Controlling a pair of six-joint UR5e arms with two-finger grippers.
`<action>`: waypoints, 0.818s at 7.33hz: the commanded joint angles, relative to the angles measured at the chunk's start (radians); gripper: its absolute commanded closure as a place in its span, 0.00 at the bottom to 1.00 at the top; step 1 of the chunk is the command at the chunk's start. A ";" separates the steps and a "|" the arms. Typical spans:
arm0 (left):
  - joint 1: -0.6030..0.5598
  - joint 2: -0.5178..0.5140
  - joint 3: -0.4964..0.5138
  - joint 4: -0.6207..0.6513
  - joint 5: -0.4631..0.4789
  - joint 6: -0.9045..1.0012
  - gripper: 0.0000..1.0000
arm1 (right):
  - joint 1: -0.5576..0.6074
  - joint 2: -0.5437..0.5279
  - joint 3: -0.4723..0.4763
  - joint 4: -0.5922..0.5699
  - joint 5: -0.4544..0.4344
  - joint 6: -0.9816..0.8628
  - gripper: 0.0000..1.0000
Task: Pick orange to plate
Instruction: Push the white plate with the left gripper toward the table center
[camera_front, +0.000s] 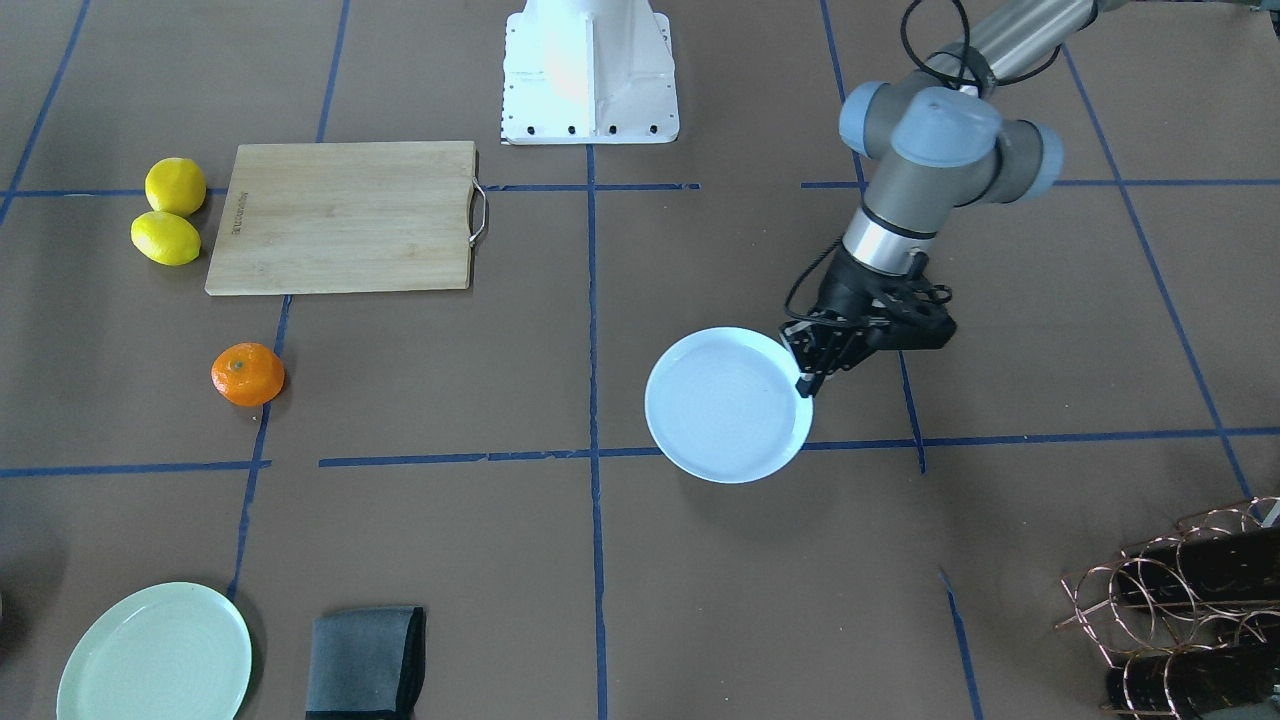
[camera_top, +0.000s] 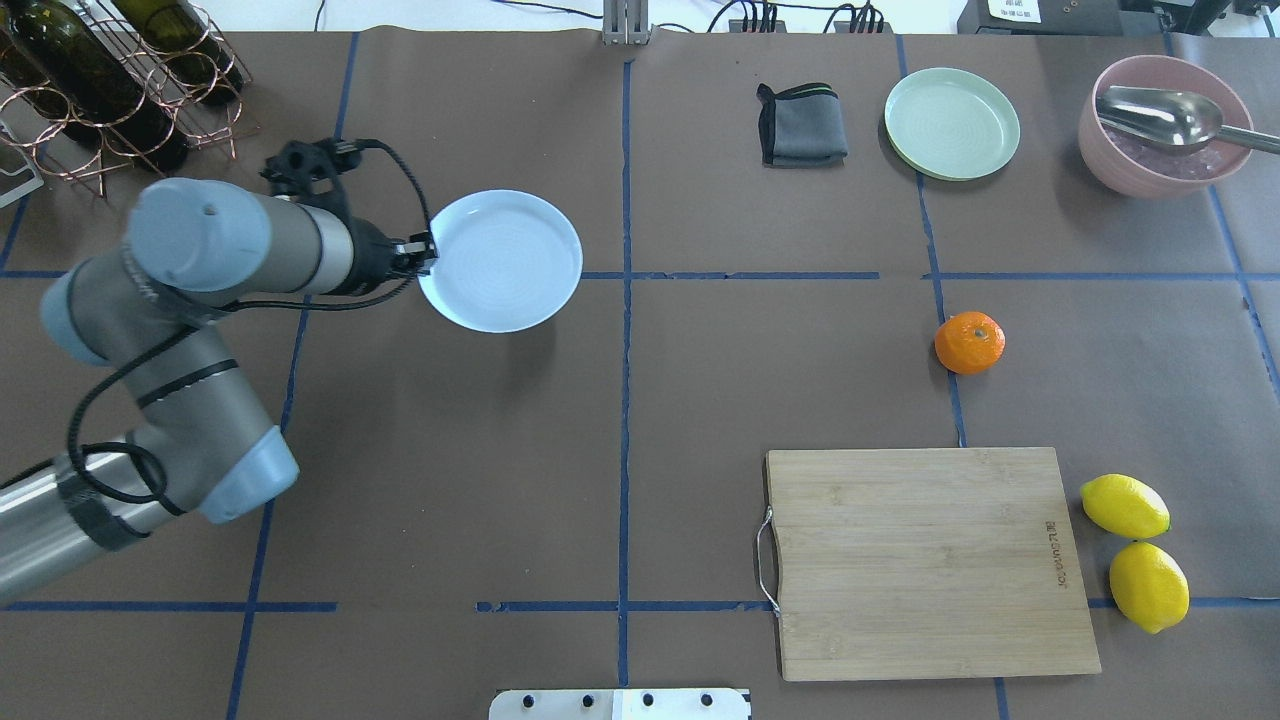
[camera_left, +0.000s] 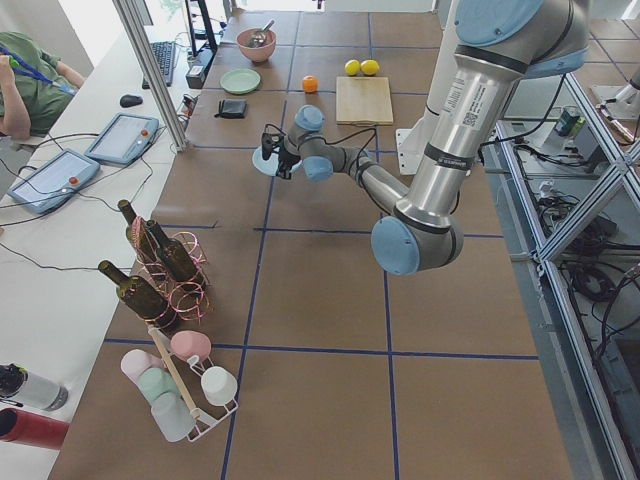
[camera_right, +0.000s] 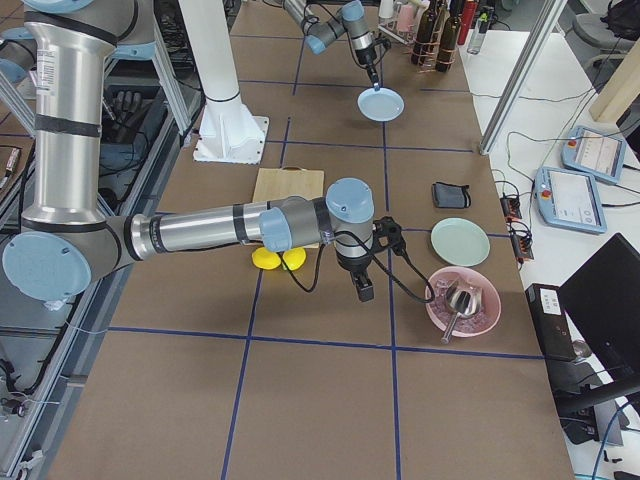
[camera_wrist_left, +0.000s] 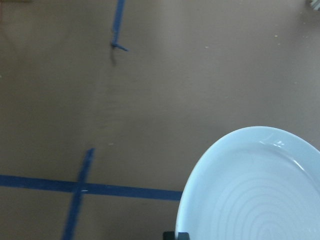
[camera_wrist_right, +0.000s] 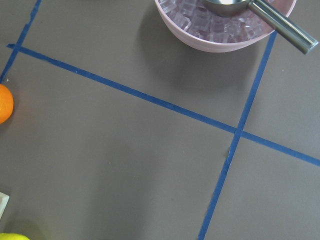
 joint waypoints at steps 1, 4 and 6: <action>0.100 -0.156 0.106 0.065 0.055 -0.120 1.00 | 0.000 0.000 -0.001 -0.001 0.000 0.004 0.00; 0.154 -0.171 0.139 0.063 0.101 -0.122 1.00 | 0.000 0.000 -0.002 -0.001 0.000 0.005 0.00; 0.161 -0.162 0.136 0.063 0.101 -0.110 0.30 | 0.000 0.000 -0.003 -0.001 0.000 0.010 0.00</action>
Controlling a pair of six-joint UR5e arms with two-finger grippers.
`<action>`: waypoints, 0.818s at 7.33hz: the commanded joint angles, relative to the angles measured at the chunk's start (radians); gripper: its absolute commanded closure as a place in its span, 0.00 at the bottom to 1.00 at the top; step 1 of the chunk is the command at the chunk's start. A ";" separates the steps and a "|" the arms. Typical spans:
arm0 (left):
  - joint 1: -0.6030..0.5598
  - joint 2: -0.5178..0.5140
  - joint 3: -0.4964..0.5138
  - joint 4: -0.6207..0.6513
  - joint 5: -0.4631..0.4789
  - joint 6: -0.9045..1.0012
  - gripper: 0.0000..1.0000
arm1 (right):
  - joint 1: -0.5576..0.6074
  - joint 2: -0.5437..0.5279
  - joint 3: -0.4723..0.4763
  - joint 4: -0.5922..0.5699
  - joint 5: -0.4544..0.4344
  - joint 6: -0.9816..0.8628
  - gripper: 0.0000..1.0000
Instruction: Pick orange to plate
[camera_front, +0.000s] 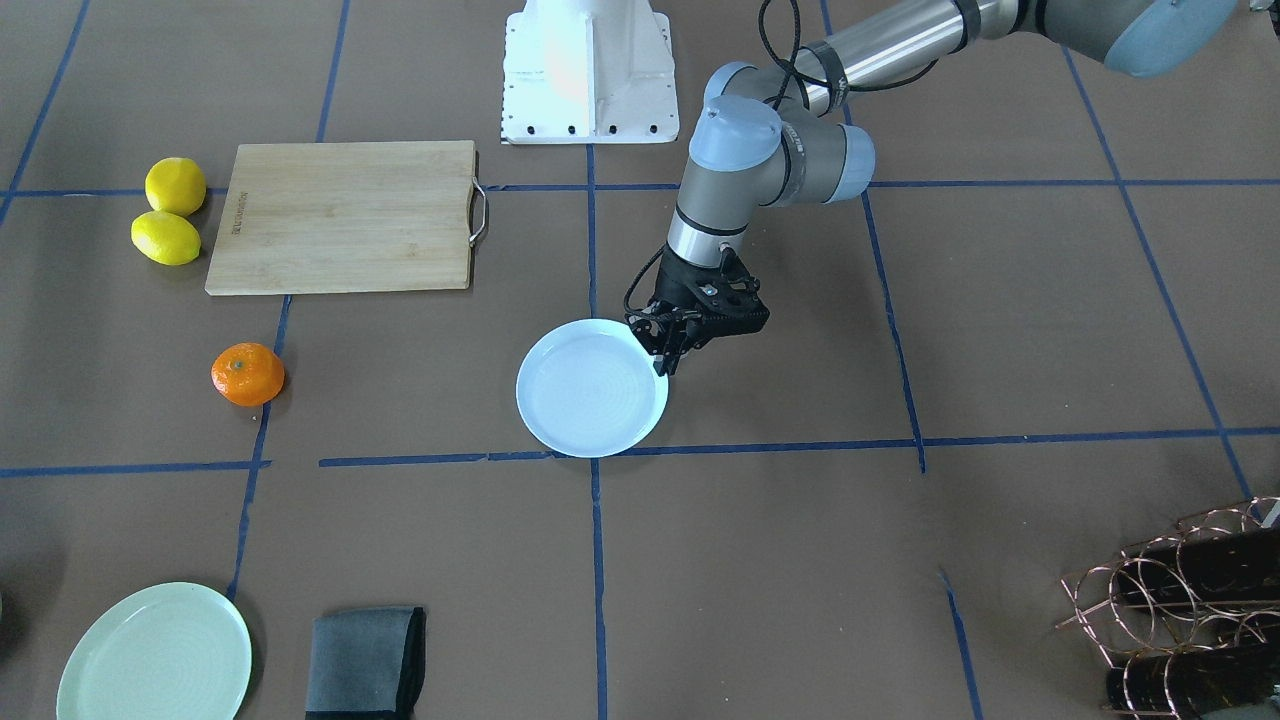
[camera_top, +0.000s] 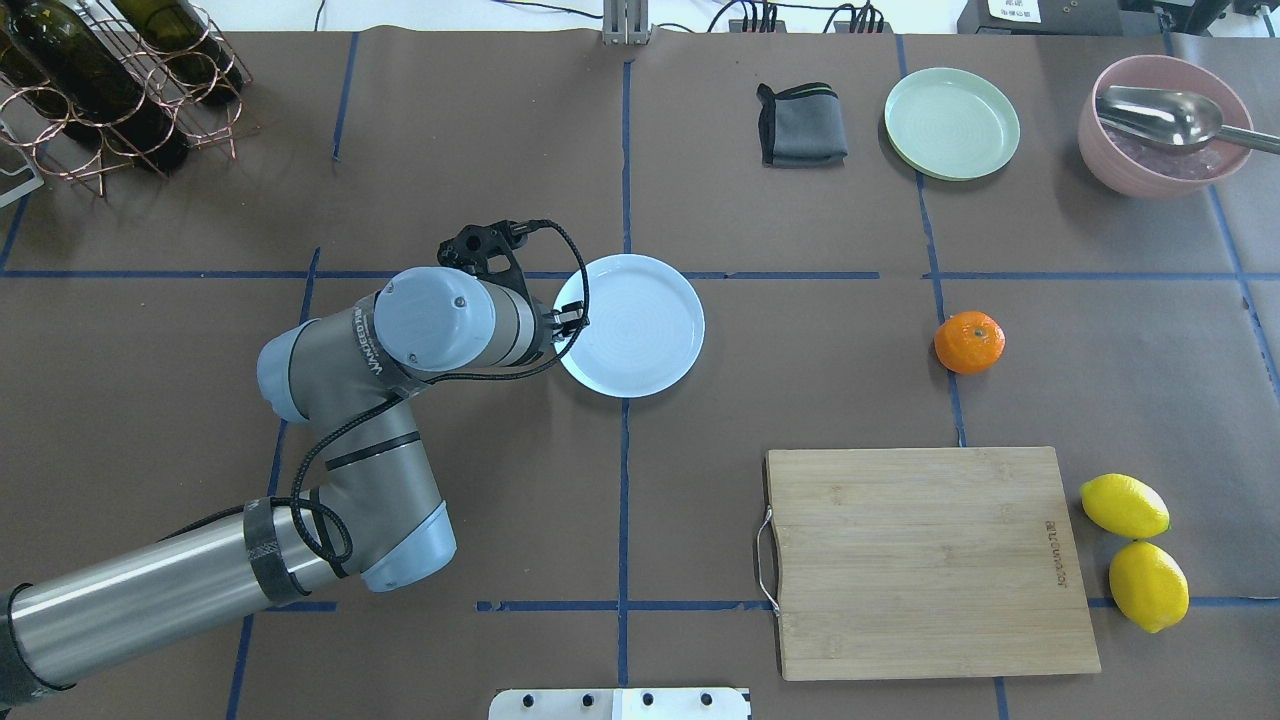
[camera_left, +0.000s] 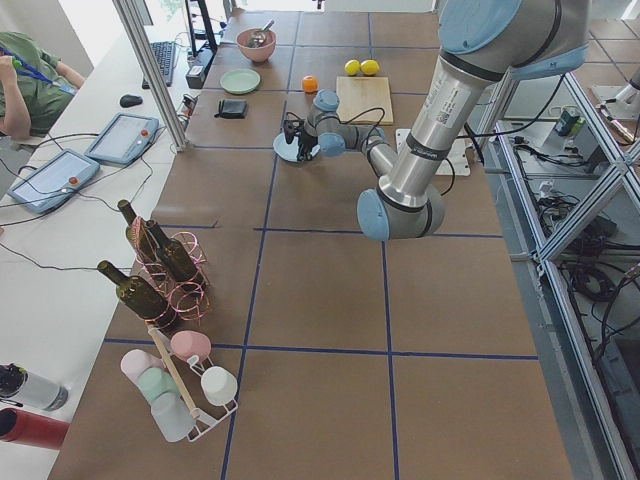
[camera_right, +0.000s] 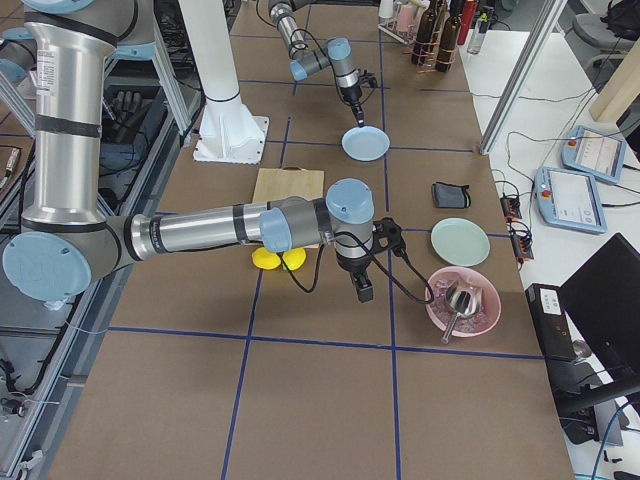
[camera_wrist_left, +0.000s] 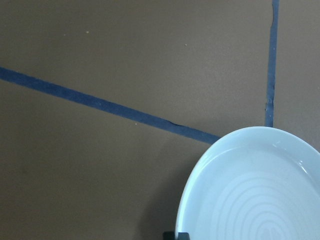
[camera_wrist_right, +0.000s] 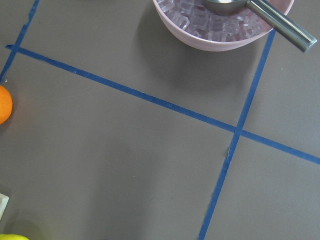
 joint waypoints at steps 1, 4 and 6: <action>0.001 0.008 -0.011 0.003 -0.003 0.050 0.00 | 0.000 0.000 0.000 0.000 0.000 0.002 0.00; -0.120 0.144 -0.275 0.206 -0.120 0.423 0.00 | 0.000 0.002 0.010 0.002 0.009 0.092 0.00; -0.319 0.311 -0.420 0.291 -0.196 0.781 0.00 | 0.000 0.003 0.012 0.003 0.011 0.093 0.00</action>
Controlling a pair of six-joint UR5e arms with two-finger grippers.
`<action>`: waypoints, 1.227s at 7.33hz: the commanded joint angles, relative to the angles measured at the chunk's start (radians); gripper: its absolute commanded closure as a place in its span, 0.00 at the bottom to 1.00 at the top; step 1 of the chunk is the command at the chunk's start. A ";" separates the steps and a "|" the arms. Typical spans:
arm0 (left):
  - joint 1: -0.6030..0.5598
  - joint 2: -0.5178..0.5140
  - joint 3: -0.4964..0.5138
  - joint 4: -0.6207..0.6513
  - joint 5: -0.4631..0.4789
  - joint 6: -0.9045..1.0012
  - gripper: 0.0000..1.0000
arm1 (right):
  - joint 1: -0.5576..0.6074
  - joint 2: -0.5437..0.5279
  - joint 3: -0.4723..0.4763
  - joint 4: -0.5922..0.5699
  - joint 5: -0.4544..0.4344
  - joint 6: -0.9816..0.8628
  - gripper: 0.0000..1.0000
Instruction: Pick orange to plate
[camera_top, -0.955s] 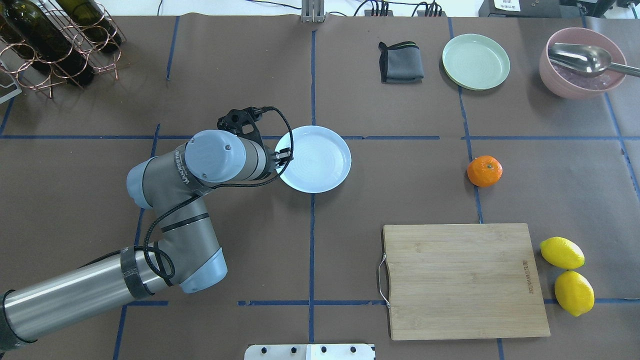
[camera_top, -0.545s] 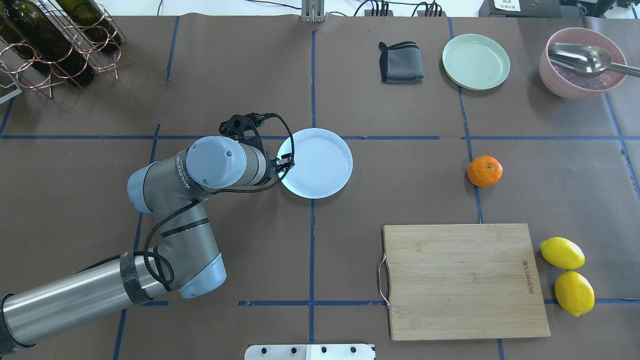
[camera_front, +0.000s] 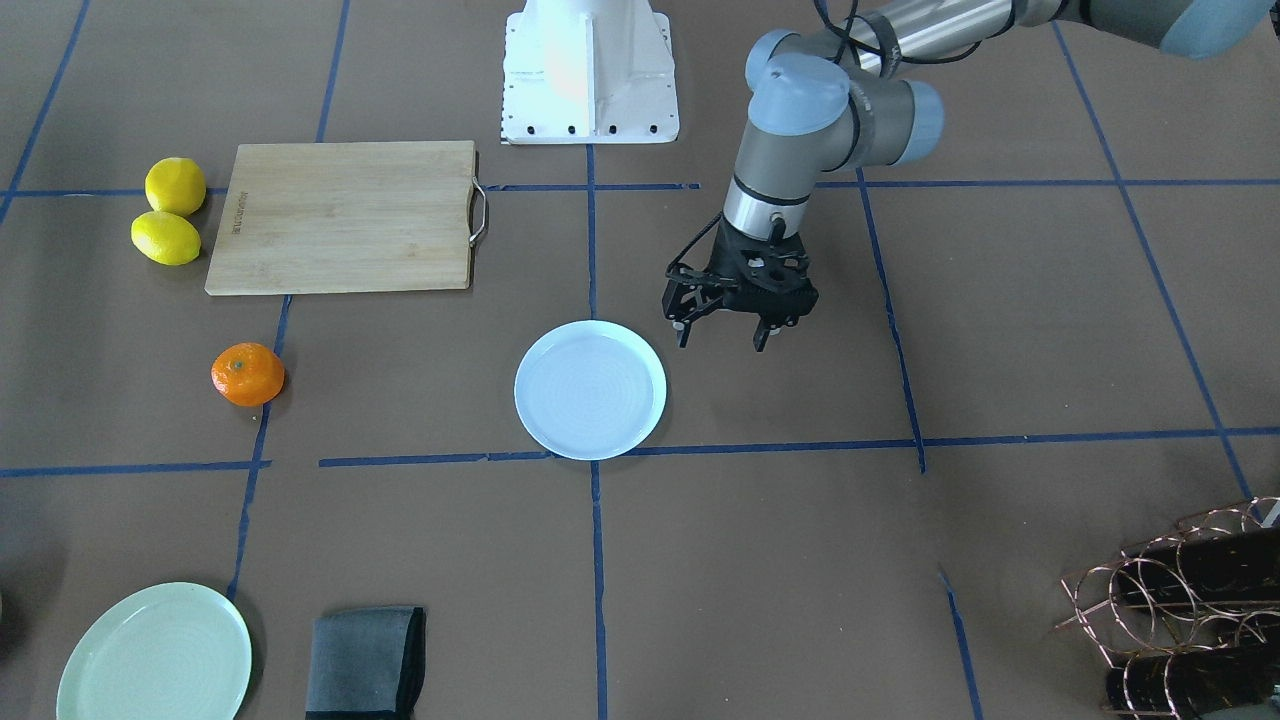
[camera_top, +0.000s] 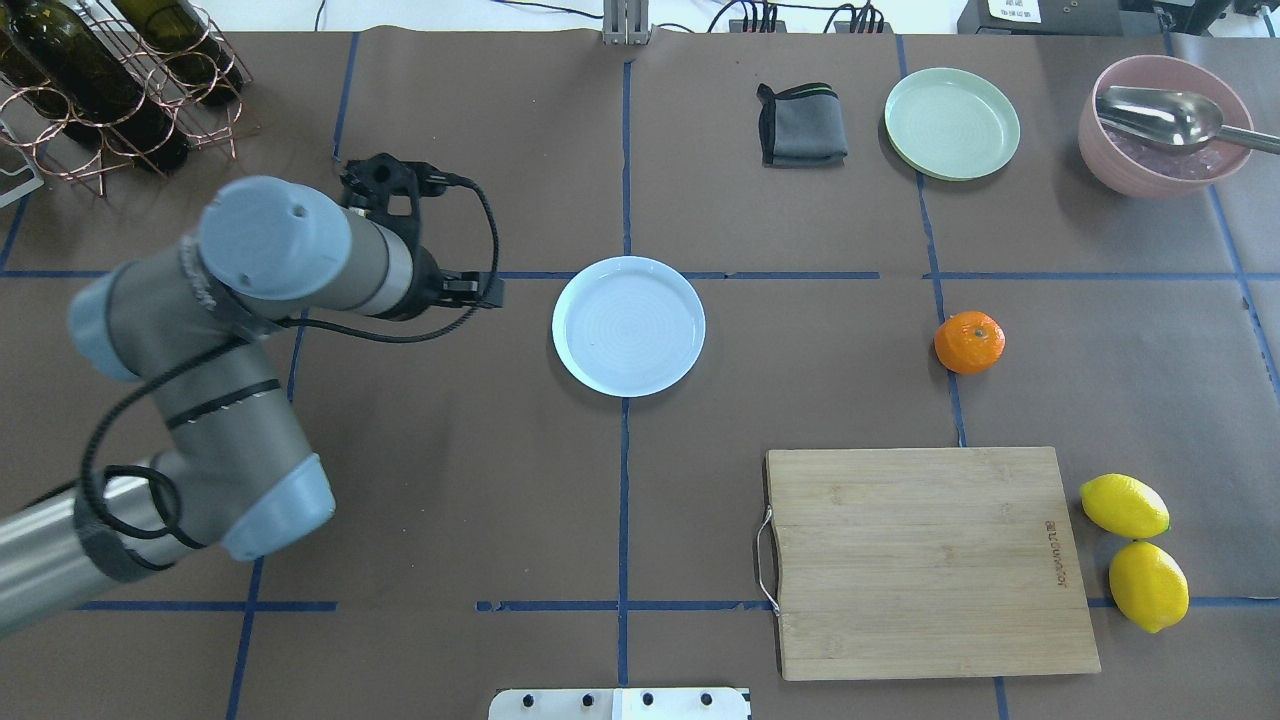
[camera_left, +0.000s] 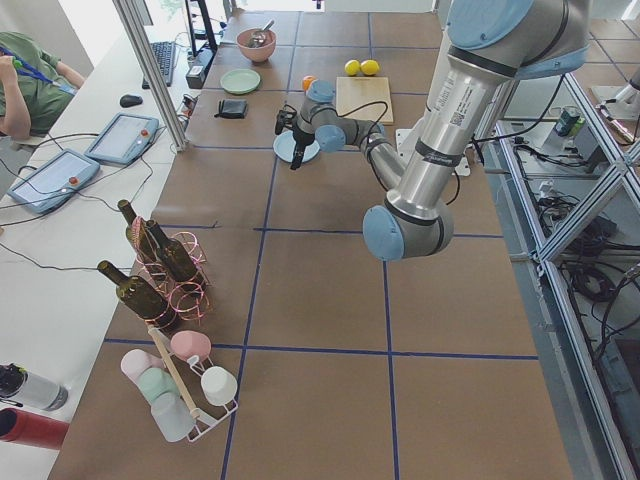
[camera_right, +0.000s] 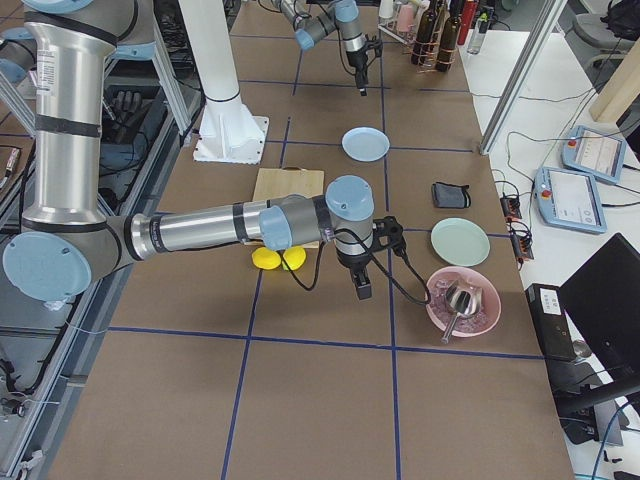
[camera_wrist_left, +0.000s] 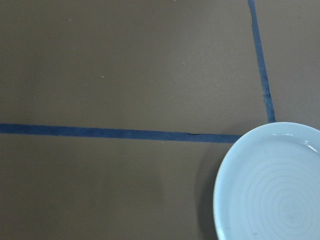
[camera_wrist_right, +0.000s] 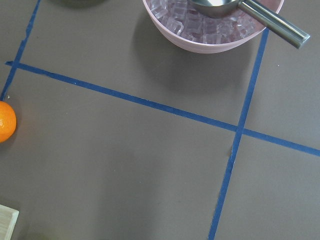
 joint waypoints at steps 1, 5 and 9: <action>-0.259 0.179 -0.090 0.051 -0.146 0.467 0.00 | -0.002 0.003 0.001 0.007 0.001 0.005 0.00; -0.714 0.315 0.134 0.107 -0.392 1.083 0.00 | -0.002 0.015 -0.005 0.051 0.029 0.016 0.00; -0.865 0.496 0.220 0.155 -0.540 1.270 0.00 | -0.044 0.027 0.001 0.054 0.067 0.015 0.00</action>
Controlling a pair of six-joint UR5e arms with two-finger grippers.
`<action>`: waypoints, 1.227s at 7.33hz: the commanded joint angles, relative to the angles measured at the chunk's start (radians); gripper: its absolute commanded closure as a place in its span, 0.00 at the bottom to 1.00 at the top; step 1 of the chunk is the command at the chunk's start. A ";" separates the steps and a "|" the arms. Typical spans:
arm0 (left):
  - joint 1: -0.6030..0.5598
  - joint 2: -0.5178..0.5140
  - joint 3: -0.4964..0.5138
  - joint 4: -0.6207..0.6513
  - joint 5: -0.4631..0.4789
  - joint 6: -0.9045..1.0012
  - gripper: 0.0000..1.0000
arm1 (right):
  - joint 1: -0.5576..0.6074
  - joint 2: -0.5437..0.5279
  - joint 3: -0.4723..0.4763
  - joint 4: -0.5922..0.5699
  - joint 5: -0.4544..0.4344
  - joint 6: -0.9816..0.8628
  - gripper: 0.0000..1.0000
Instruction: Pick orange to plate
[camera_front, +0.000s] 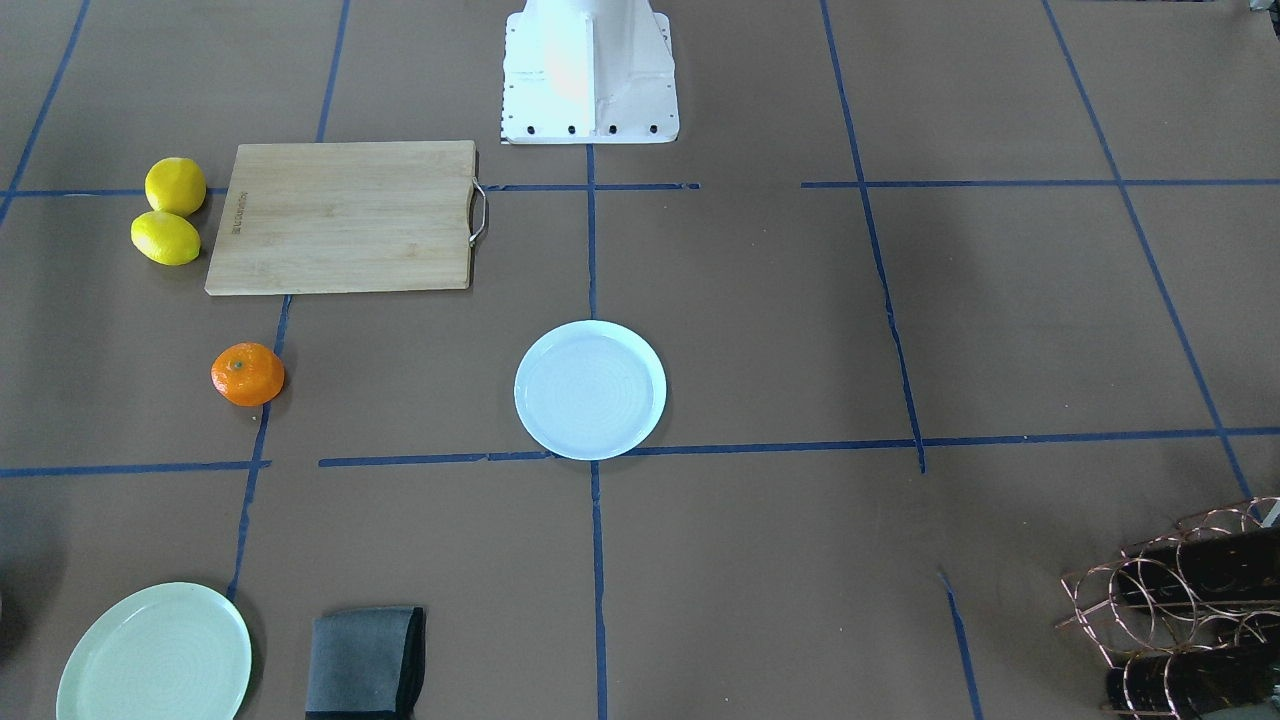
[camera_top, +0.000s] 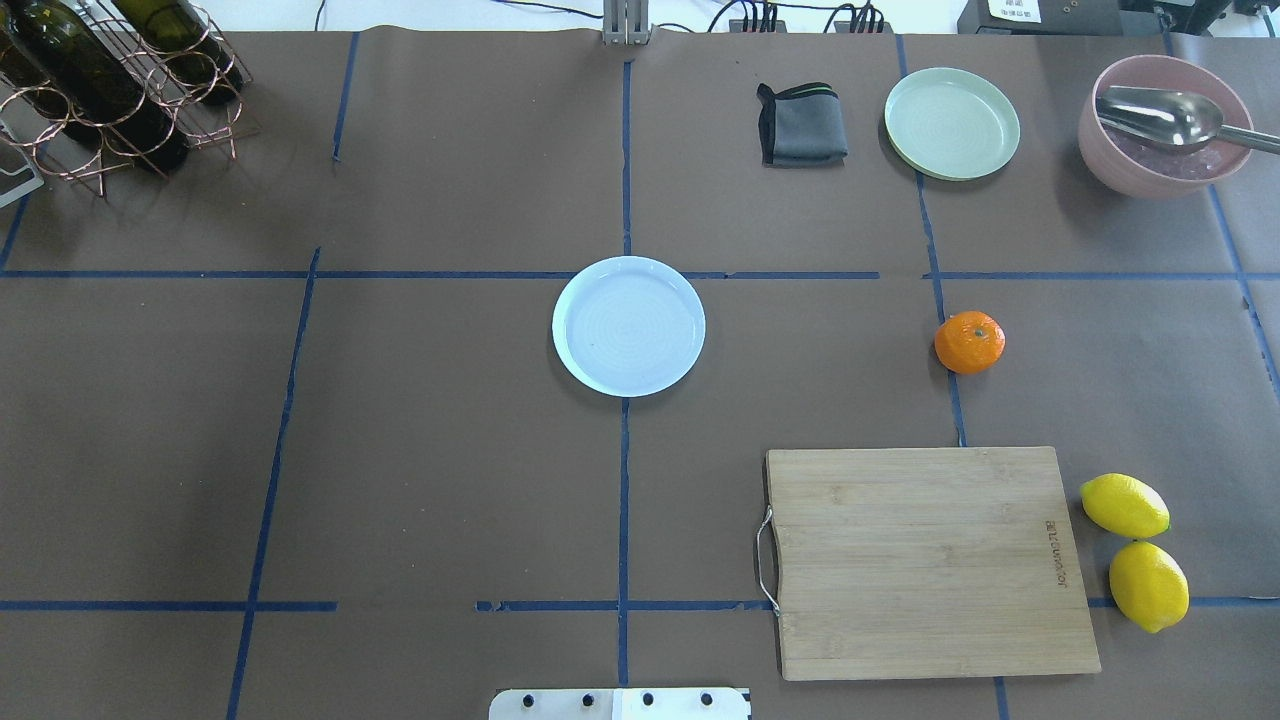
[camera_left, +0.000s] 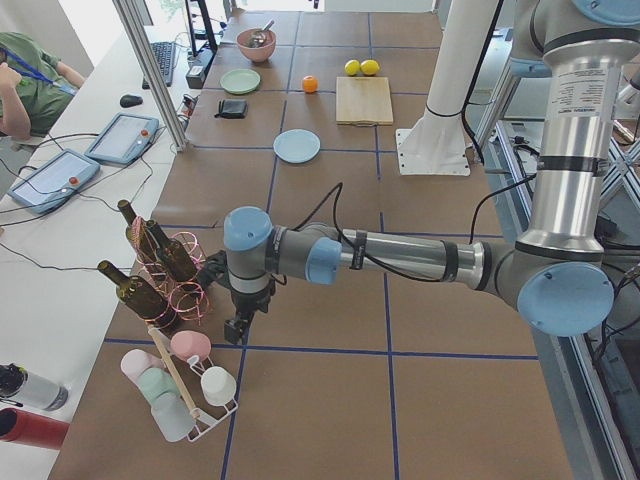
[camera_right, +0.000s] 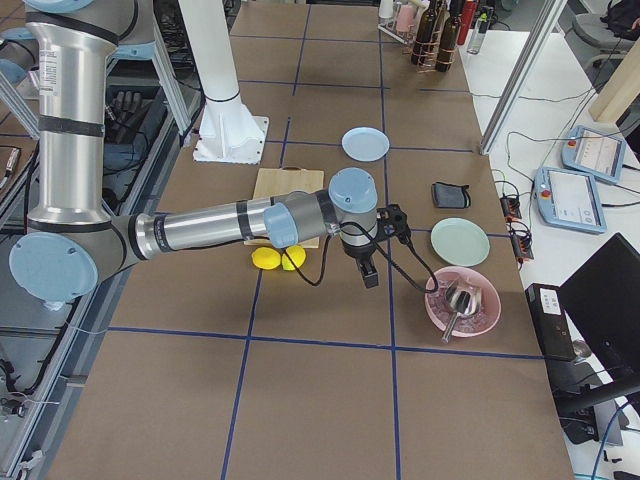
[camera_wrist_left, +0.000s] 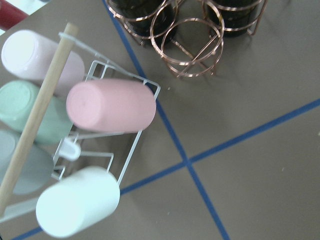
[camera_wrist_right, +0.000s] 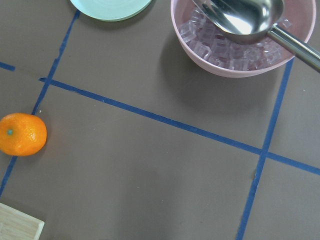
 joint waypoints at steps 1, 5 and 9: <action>-0.033 0.090 -0.003 0.019 -0.148 -0.053 0.00 | -0.053 0.026 0.005 0.001 0.012 0.000 0.00; -0.051 0.105 -0.025 0.027 -0.154 -0.092 0.00 | -0.246 0.163 0.002 0.012 -0.081 0.235 0.00; -0.051 0.100 -0.046 0.025 -0.156 -0.094 0.00 | -0.590 0.172 -0.032 0.234 -0.409 0.650 0.00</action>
